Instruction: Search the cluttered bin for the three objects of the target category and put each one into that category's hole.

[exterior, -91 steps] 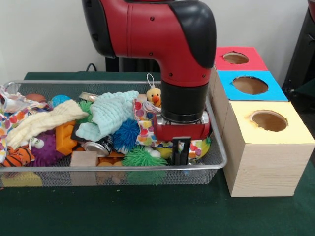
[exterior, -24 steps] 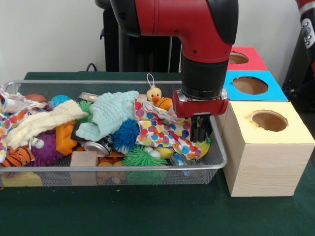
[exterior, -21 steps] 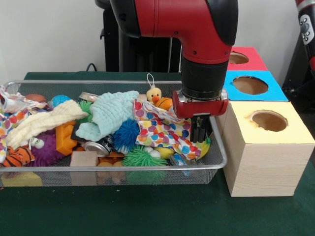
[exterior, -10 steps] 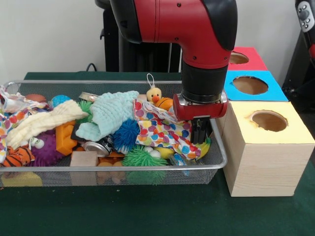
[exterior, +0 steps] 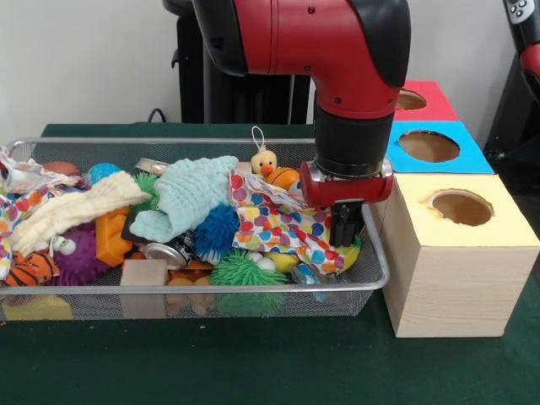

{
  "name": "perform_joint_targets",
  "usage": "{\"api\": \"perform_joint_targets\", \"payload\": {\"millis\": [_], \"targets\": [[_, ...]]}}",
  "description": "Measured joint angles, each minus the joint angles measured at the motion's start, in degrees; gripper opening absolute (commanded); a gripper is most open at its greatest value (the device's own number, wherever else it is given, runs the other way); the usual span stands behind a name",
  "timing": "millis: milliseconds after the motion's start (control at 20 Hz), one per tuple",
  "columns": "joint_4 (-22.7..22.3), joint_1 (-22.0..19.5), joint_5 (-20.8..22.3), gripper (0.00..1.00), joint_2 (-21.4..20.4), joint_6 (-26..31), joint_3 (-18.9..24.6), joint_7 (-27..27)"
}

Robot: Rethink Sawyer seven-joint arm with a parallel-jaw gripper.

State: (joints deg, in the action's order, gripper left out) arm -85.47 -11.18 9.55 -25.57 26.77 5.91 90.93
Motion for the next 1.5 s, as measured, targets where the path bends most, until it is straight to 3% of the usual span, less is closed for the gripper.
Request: {"api": "perform_joint_targets", "payload": {"millis": [900,1500], "targets": [[0.0,0.9,0.0,0.0,0.4,0.0,-0.3,0.0],[2.9,5.4,0.0,0.0,1.4,0.0,-4.6,0.0]]}}
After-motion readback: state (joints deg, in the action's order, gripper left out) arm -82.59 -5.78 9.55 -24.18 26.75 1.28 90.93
